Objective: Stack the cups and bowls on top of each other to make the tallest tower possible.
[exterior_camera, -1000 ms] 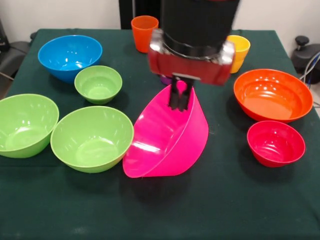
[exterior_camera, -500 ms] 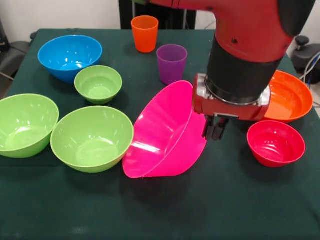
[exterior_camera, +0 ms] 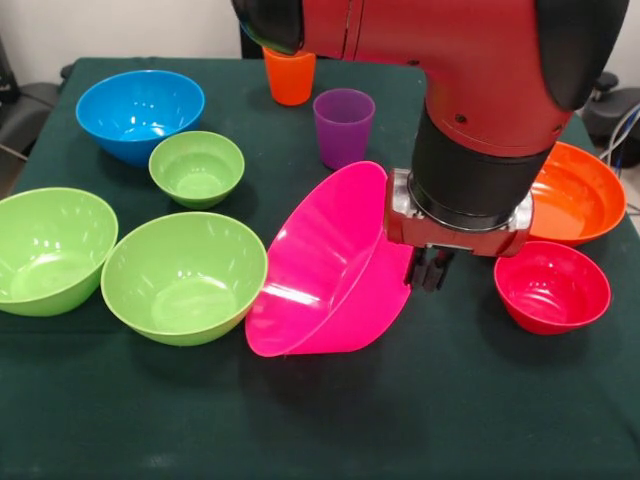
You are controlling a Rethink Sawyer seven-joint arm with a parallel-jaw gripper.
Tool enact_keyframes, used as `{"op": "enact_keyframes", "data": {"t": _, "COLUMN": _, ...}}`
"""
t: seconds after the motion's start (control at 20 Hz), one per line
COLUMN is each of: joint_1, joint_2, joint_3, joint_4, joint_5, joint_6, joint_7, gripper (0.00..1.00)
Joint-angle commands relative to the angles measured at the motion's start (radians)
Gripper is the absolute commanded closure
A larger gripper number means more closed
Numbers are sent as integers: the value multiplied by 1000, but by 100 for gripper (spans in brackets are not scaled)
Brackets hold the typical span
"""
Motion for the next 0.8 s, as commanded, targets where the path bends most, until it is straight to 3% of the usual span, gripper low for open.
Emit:
{"op": "enact_keyframes", "data": {"t": 0.05, "joint_1": 34, "joint_2": -8, "joint_3": 61, "joint_4": 12, "joint_5": 8, "joint_6": -42, "joint_7": 89, "gripper": 100}}
{"op": "enact_keyframes", "data": {"t": 0.4, "joint_1": 79, "joint_2": 41, "joint_3": 48, "joint_4": -71, "joint_5": 18, "joint_6": -17, "joint_7": 188, "gripper": 100}}
{"op": "enact_keyframes", "data": {"t": 0.8, "joint_1": 103, "joint_2": 146, "joint_3": 44, "joint_4": -236, "joint_5": 30, "joint_6": 28, "joint_7": 236, "gripper": 100}}
